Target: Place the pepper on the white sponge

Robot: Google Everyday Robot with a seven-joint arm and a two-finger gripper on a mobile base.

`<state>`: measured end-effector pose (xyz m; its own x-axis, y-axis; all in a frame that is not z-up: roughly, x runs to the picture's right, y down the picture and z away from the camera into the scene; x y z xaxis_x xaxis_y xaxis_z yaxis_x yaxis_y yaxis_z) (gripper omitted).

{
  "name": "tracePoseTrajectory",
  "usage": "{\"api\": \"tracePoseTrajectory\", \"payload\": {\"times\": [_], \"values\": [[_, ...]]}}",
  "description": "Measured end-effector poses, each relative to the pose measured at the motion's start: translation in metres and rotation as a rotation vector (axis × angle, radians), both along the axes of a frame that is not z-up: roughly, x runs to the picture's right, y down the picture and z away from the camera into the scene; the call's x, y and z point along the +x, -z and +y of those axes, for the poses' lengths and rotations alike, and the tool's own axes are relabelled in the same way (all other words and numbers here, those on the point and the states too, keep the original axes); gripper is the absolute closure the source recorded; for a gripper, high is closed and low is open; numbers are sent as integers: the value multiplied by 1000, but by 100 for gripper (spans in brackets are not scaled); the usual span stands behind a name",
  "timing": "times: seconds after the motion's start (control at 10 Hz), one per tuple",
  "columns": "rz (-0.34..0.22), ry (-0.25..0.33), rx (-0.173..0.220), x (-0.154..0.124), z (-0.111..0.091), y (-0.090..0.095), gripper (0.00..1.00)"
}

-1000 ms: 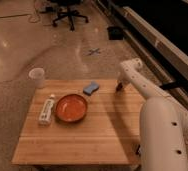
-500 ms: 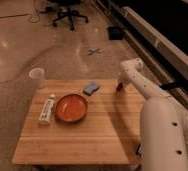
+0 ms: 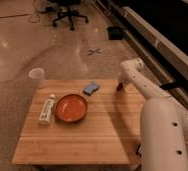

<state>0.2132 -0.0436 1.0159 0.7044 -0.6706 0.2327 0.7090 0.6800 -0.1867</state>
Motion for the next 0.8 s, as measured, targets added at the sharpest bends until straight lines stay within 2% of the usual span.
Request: {"api": "tracePoseTrajectory", "payload": {"times": [0.2,0.5,0.8], "values": [[-15,10,13,-4,-3,6,93],[-55,30,39,-5,-15,37,93],[-125,68,55,-26,-13,61,93]]}}
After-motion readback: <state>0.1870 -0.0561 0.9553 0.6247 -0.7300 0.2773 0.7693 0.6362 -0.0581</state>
